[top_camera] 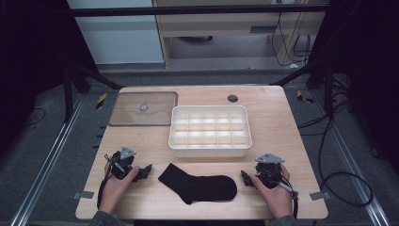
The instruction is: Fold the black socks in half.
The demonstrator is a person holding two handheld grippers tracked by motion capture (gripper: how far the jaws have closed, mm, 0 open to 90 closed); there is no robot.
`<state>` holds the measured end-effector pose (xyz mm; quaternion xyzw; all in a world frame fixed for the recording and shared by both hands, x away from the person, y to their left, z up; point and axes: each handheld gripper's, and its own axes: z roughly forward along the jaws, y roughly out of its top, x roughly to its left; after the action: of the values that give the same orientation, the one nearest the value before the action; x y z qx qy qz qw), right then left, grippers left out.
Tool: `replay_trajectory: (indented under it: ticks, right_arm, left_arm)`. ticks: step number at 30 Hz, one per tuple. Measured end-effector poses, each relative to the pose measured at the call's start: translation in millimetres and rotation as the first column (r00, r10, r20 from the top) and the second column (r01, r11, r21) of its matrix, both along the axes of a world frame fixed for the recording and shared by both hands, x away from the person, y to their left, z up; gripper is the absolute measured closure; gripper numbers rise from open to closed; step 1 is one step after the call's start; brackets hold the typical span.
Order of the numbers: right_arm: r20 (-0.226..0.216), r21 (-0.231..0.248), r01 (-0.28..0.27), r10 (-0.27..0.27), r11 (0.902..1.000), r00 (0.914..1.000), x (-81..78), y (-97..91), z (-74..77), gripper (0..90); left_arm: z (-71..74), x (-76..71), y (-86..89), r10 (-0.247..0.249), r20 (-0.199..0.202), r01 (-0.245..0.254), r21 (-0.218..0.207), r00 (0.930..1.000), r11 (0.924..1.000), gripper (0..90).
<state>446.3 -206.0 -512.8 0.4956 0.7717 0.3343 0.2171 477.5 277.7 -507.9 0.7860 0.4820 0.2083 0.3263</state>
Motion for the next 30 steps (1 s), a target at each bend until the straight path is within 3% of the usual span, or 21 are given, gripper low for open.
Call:
replay_trajectory:
  ticks: [6, 11, 12, 14, 15, 18, 19, 20, 22, 27, 30]
  right_arm:
    - [0.0, 0.001, 0.001, -0.001, 1.0, 1.0, 0.0, 0.1, 0.0, 4.7]
    - [0.0, 0.009, 0.009, -0.009, 0.9999, 1.0, -1.6, -0.1, 0.4, 8.5]
    - [0.011, 0.021, 0.016, -0.016, 0.9997, 0.9998, -4.7, -2.0, 2.0, 16.3]
    - [0.006, 0.047, 0.018, -0.018, 0.9987, 0.9998, -7.7, -3.8, 4.9, 19.9]
    - [0.006, 0.047, 0.018, -0.018, 0.9987, 0.9998, -7.7, -3.8, 4.9, 19.9]
    - [0.048, 0.042, 0.01, -0.012, 0.9991, 0.9988, -15.8, -2.3, 12.8, 30.2]
    - [0.043, 0.052, 0.01, -0.012, 0.9986, 0.999, -18.1, -0.7, 15.5, 33.9]
    - [0.064, 0.033, -0.004, 0.002, 0.9994, 0.998, -21.9, 2.4, 20.5, 38.8]
    - [0.071, 0.033, -0.01, 0.008, 0.9994, 0.9975, -23.1, 3.8, 22.2, 40.3]
    - [0.028, 0.028, -0.061, 0.06, 0.9977, 0.9978, -31.5, 17.7, 37.2, 47.9]
    - [-0.026, 0.066, -0.073, 0.075, 0.9951, 0.9968, -32.8, 21.6, 48.0, 51.1]
  left_arm:
    - [6.0, -9.1, -4.3, -0.029, -0.027, 0.028, -0.031, 0.9992, 0.9991, 4.2]
    - [14.6, -15.6, -5.8, -0.039, -0.011, 0.038, -0.085, 0.9992, 0.9957, 5.1]
    - [16.2, -17.1, -6.2, -0.043, -0.008, 0.042, -0.103, 0.999, 0.9938, 5.4]
    - [18.3, -20.6, -9.6, -0.071, -0.011, 0.069, -0.128, 0.9974, 0.9894, 6.5]
    - [18.3, -20.6, -9.6, -0.071, -0.011, 0.069, -0.128, 0.9974, 0.9894, 6.7]
    - [19.7, -22.7, -13.4, -0.084, -0.008, 0.083, -0.123, 0.9964, 0.989, 6.7]
    - [20.4, -22.5, -13.9, -0.088, -0.009, 0.086, -0.129, 0.9961, 0.9879, 6.7]
    - [21.9, -22.3, -14.7, -0.097, -0.008, 0.095, -0.138, 0.9953, 0.9859, 7.0]
    - [22.3, -22.7, -15.4, -0.104, -0.009, 0.101, -0.143, 0.9946, 0.9846, 7.4]
    - [23.0, -26.3, -21.3, -0.133, -0.024, 0.128, -0.155, 0.9908, 0.9795, 9.2]
    - [28.3, -26.0, -28.4, -0.133, -0.039, 0.127, -0.128, 0.9903, 0.9836, 12.3]
